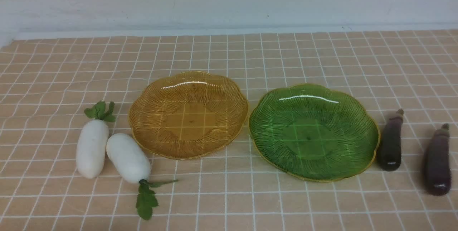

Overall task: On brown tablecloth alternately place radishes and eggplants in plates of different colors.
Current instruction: 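Pick up the white radish and place it in the left plate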

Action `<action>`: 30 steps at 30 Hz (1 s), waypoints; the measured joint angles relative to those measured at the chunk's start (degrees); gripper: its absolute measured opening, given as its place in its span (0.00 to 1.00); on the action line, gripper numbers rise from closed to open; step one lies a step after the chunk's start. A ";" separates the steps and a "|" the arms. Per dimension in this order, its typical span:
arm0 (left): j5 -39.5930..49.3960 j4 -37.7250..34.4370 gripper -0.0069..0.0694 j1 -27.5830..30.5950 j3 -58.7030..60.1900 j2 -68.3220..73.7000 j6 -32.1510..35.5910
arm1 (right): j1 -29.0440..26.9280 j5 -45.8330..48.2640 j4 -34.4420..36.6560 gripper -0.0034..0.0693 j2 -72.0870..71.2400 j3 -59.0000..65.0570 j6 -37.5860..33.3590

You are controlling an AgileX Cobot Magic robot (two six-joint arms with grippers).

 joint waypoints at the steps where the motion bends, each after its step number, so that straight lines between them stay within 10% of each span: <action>1: 0.00 0.00 0.09 0.00 0.00 0.00 0.00 | 0.00 0.01 0.00 0.11 0.00 0.00 0.00; 21: -0.28 -0.36 0.09 0.00 0.00 0.00 0.00 | 0.00 0.06 0.00 0.11 0.00 0.00 0.00; 30: -14.42 -29.00 0.09 0.00 0.19 0.00 -7.97 | 0.00 0.06 0.00 0.11 0.00 0.00 0.00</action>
